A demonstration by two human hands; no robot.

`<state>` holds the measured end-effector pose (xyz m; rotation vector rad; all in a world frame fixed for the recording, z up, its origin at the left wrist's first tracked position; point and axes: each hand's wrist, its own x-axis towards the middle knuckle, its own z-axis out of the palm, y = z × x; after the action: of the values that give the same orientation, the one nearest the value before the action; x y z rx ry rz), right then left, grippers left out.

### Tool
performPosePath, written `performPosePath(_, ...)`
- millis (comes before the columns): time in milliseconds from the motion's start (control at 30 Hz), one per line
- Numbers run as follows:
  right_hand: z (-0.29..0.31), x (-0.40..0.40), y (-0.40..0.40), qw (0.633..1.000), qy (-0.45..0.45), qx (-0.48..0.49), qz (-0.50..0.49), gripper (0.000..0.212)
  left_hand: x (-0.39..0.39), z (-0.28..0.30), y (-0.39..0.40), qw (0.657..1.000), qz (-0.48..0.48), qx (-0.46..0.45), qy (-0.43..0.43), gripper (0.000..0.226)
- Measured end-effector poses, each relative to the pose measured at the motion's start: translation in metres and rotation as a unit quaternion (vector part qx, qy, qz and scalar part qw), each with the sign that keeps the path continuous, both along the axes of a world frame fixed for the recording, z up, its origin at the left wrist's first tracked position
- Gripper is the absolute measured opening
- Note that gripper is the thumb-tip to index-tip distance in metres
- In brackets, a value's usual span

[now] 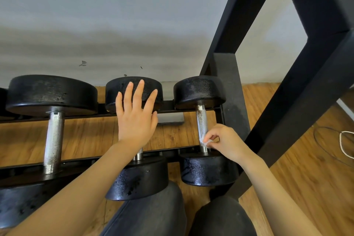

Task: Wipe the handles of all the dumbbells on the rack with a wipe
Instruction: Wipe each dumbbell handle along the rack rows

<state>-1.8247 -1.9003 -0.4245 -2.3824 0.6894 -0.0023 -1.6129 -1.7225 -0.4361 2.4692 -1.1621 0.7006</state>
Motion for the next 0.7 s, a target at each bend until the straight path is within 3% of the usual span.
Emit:
performPosePath(267,-0.001,0.002,0.001,1.000,0.005,0.012,-0.019,0.019,-0.009,0.012,0.007,0.998,-0.006,0.031,0.050,0.055)
performPosePath(533,-0.008,0.001,0.001,1.000,0.004,0.002,-0.016,0.023,-0.049,0.014,0.044,0.993,-0.074,0.033,0.090,0.045)
performPosePath(700,0.002,-0.003,0.007,1.000,0.004,0.021,-0.019,0.019,-0.069,0.016,0.066,0.981,-0.105,0.116,0.111,0.048)
